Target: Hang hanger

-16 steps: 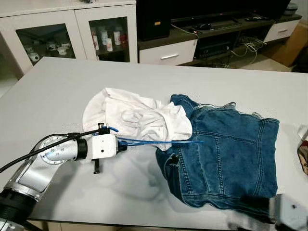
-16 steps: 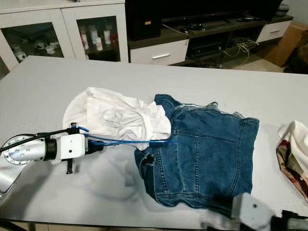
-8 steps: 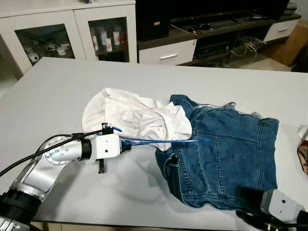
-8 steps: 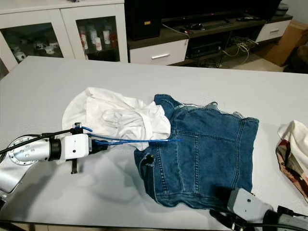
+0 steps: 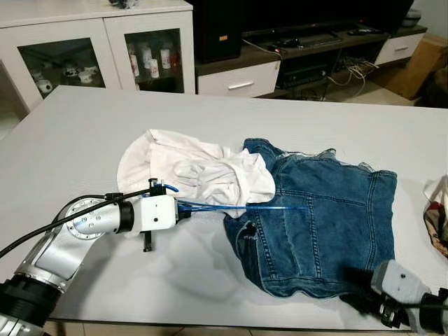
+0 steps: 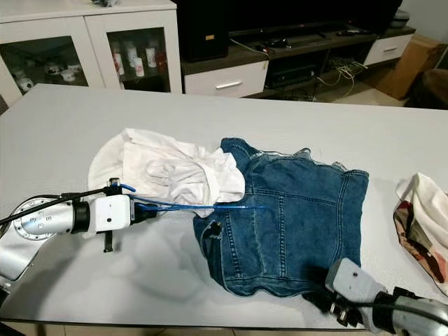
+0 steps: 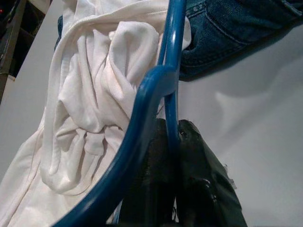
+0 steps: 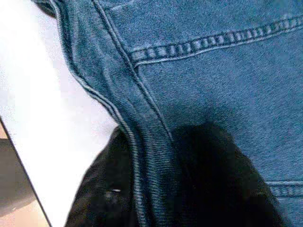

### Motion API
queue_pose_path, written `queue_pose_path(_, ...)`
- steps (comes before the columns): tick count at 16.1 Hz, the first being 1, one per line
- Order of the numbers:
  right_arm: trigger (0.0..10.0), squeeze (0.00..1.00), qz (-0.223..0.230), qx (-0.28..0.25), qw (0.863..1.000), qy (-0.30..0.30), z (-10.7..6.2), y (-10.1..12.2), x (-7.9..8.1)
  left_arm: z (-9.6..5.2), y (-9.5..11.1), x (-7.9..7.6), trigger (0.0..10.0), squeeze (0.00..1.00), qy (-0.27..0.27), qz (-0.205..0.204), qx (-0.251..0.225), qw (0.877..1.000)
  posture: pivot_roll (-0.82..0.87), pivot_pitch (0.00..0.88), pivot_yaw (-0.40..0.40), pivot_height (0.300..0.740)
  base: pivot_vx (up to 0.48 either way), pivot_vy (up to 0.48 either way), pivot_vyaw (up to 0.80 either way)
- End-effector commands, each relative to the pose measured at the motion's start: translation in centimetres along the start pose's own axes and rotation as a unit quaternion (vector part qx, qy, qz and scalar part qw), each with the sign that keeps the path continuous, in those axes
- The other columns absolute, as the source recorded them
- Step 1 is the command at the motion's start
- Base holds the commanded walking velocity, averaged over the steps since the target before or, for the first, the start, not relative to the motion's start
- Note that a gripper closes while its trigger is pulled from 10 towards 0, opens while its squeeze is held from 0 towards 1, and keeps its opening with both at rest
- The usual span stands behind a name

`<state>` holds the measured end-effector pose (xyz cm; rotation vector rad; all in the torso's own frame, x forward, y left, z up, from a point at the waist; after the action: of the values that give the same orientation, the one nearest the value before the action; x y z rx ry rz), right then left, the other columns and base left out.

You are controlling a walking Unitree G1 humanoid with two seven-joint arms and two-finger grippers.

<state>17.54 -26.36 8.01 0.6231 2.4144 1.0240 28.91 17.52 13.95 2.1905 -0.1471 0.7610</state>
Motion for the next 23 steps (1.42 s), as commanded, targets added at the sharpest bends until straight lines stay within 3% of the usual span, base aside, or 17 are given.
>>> queue_pose_path(1,0.0,0.0,0.022,0.039,0.999,0.006,-0.4,-1.4,-0.3,0.2,-0.1,-0.5,10.0,0.0,-0.008,0.0,0.004,1.0,-0.04,0.038,-0.032,0.74,0.0,0.0,0.0)
queue_pose_path(4,0.0,0.0,0.027,0.041,0.999,0.002,-0.3,-1.4,-0.7,0.1,-0.1,-0.5,10.0,0.0,-0.006,0.0,0.005,1.0,-0.04,0.038,-0.033,0.74,0.0,0.0,0.0)
queue_pose_path(7,0.0,0.0,0.08,-0.057,0.995,0.01,-0.3,1.5,-1.7,0.0,-0.1,-0.5,10.0,0.0,-0.005,0.002,0.006,1.0,-0.04,0.042,-0.029,0.74,0.0,0.0,0.0)
queue_pose_path(8,0.0,0.0,0.097,-0.112,0.989,0.021,-0.7,3.4,-2.5,0.0,0.0,-0.7,10.0,0.0,-0.009,0.007,0.004,1.0,-0.04,0.043,-0.029,0.74,0.0,0.0,0.0)
queue_pose_path(11,0.0,0.0,0.139,-0.177,0.974,0.007,-1.1,5.2,-4.9,-0.3,-0.3,-0.8,10.0,0.0,-0.005,0.014,0.004,1.0,-0.03,0.044,-0.032,0.74,0.0,0.0,0.0)
queue_pose_path(13,0.0,0.0,0.157,-0.188,0.969,0.012,-1.1,5.3,-5.4,-0.8,-0.5,-0.5,10.0,0.0,0.009,0.016,0.006,1.0,-0.02,0.044,-0.037,0.74,0.0,0.0,0.0)
queue_pose_path(14,0.0,0.0,0.169,-0.188,0.967,0.014,-0.4,5.3,-6.0,-2.1,0.1,0.1,10.0,0.0,0.031,0.019,-0.014,0.999,-0.02,0.044,-0.043,0.74,0.0,0.0,0.0)
queue_pose_path(17,0.0,0.0,0.168,-0.177,0.97,0.01,0.8,5.5,-6.6,-3.2,0.7,0.1,10.0,0.0,0.031,0.037,-0.022,0.999,0.0,0.045,-0.051,0.74,0.0,0.0,0.0)
queue_pose_path(19,0.0,0.0,0.152,-0.187,0.97,-0.018,2.5,7.2,-8.0,-3.7,1.3,-1.4,10.0,0.0,-0.008,0.052,-0.023,0.998,0.02,0.048,-0.06,0.74,0.0,0.0,0.0)
queue_pose_path(23,0.0,0.0,0.151,-0.196,0.967,-0.066,3.6,9.5,-10.7,-3.9,1.5,-2.5,10.0,0.0,-0.029,0.061,-0.012,0.998,0.04,0.048,-0.073,0.74,0.0,0.0,0.0)
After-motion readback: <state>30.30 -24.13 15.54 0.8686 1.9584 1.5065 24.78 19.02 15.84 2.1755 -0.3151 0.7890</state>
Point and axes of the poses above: a point about 5 cm out from each wrist's last joint towards the gripper, its own z axis pointing out of the wrist towards the gripper, its own y axis along the axis of the wrist's last joint, x = y × z, the point moved 1 cm from there along z, pointing out of the wrist towards the gripper, and after that the axes turned 2 degrees about -z, right-handed, at the moved point
